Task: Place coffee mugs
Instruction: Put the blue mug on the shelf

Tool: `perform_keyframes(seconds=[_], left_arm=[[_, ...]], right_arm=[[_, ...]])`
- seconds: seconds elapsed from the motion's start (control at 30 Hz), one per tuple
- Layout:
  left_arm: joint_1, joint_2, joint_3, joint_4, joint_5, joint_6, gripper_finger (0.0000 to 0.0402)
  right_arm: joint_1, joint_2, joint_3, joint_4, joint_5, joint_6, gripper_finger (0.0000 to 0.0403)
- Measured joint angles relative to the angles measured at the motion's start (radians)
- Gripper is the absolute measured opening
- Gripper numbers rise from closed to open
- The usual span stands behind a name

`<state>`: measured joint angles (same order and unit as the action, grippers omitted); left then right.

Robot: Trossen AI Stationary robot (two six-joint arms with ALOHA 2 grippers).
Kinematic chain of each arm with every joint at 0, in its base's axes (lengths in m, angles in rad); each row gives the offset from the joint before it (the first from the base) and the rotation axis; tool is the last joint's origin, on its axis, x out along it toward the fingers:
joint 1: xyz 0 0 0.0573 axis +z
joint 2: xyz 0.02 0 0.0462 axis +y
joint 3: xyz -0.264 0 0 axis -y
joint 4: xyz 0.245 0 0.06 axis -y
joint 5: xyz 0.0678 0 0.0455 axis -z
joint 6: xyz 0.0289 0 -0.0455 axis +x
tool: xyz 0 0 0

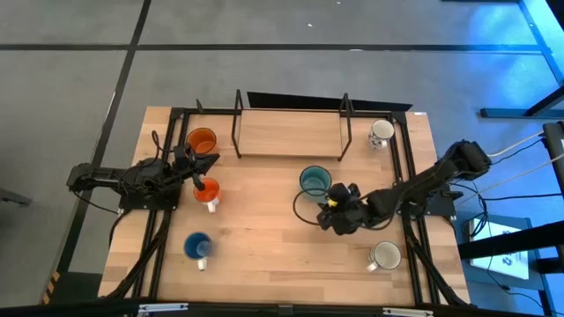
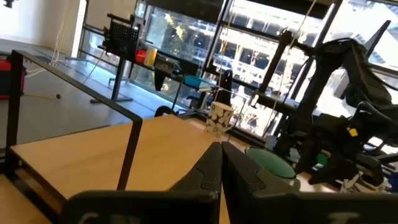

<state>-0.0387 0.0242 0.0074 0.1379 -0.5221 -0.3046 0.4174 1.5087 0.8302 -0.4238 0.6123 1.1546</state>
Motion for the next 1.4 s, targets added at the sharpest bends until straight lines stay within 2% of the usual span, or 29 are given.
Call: perform_keyframes(seconds=[0.17,0.37,0.6,0.77,0.9,1.1,1.27,1.4], left_arm=[[0.000,0.000,0.000,0.004,0.007,0.000,0.0000],[0.000,0.000,0.000,0.005,0.015,-0.002,0.0000],[0.000,0.000,0.000,0.005,0.015,-0.003,0.0000],[0.000,0.000,0.000,0.005,0.015,-0.003,0.0000],[0.000,0.000,0.000,0.005,0.015,-0.003,0.0000],[0.000,0.000,0.000,0.005,0.016,-0.008,0.0000],[0.000,0.000,0.000,0.005,0.018,-0.027,0.0000],[0.000,0.000,0.000,0.005,0.019,-0.036,0.0000]], right_arm=[[0.001,0.027,0.008,-0.045,0.064,0.020,0.0182],[0.001,0.017,0.004,-0.110,0.085,0.017,0.0182],[0.001,-0.074,0.004,-0.148,0.021,-0.075,0.0182],[-0.012,-0.153,-0.003,-0.272,-0.015,-0.162,0.0182],[-0.094,-0.210,-0.059,-0.247,-0.149,-0.349,0.0182],[-0.297,-0.261,-0.176,-0.033,-0.428,-0.646,0.0182],[-0.393,-0.263,-0.215,0.065,-0.505,-0.837,0.0182],[-0.421,-0.260,-0.248,0.149,-0.553,-0.910,0.0182]])
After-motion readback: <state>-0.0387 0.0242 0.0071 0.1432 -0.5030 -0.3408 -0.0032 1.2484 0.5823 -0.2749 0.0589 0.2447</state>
